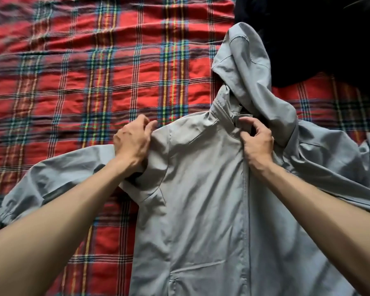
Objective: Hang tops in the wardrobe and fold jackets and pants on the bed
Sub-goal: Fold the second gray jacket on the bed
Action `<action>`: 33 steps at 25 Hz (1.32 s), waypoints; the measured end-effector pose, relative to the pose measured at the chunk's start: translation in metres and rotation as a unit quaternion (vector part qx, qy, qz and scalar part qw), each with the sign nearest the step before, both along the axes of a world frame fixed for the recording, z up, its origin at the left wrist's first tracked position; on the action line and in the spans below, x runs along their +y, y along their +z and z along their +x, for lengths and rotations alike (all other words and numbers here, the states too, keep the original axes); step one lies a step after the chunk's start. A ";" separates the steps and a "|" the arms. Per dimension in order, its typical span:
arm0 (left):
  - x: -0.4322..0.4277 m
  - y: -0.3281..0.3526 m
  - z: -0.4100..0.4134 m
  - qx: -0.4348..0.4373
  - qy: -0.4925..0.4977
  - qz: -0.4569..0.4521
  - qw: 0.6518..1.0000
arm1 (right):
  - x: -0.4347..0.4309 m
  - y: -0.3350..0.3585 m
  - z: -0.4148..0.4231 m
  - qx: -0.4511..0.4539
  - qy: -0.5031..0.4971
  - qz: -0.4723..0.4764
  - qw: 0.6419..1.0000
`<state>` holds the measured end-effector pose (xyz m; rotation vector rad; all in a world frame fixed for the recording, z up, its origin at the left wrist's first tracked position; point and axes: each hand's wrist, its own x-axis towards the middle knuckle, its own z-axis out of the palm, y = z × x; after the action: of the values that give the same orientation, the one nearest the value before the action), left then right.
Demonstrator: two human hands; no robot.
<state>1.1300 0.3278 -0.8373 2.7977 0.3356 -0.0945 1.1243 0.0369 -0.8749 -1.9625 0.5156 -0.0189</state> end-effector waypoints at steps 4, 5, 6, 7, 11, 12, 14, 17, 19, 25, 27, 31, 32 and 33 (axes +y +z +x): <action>-0.059 -0.012 0.033 0.006 -0.171 -0.043 0.984 | 0.007 0.008 0.011 0.003 -0.041 0.013 0.999; -0.074 -0.017 0.040 0.023 -0.183 -0.075 0.980 | 0.004 0.011 0.020 0.019 -0.051 0.006 0.998; -0.086 -0.021 0.047 0.037 -0.181 -0.112 0.976 | 0.000 0.011 0.032 0.042 -0.045 0.008 0.998; -0.096 -0.024 0.054 0.047 -0.167 -0.152 0.973 | -0.004 0.014 0.043 0.066 -0.017 0.019 0.998; -0.104 -0.029 0.066 0.061 -0.098 -0.233 0.966 | -0.018 0.017 0.067 0.092 0.110 0.027 0.989; -0.103 -0.030 0.066 0.055 -0.081 -0.255 0.962 | -0.020 0.016 0.068 0.064 0.109 0.034 0.991; -0.100 -0.033 0.062 0.034 -0.059 -0.282 0.957 | -0.021 0.010 0.066 0.024 0.100 0.052 0.993; -0.106 -0.033 0.062 0.015 -0.054 -0.273 0.960 | -0.017 0.004 0.059 0.017 0.115 0.049 0.992; -0.116 -0.026 0.069 0.035 -0.068 -0.261 0.962 | -0.014 0.006 0.055 0.029 0.135 0.032 0.990; -0.141 -0.028 0.073 0.032 -0.031 -0.125 0.991 | -0.023 0.014 0.011 -0.052 0.157 -0.147 0.975; -0.153 -0.026 0.048 -0.064 -0.049 -0.030 0.996 | -0.029 0.020 -0.025 -0.102 0.247 -0.240 0.933; -0.184 -0.029 -0.038 -0.187 -0.308 -0.038 0.932 | -0.090 0.029 -0.105 -0.091 0.257 -0.437 0.857; -0.189 -0.036 -0.057 -0.146 -0.360 -0.018 0.921 | -0.113 0.029 -0.119 -0.067 0.250 -0.478 0.839; -0.192 -0.042 -0.070 -0.098 -0.384 0.010 0.918 | -0.132 0.026 -0.127 -0.047 0.249 -0.507 0.824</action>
<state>1.0600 0.1358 -0.8796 2.7474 -0.8202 0.0162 0.9978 -0.0955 -0.8488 -3.0736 -0.1700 -0.0712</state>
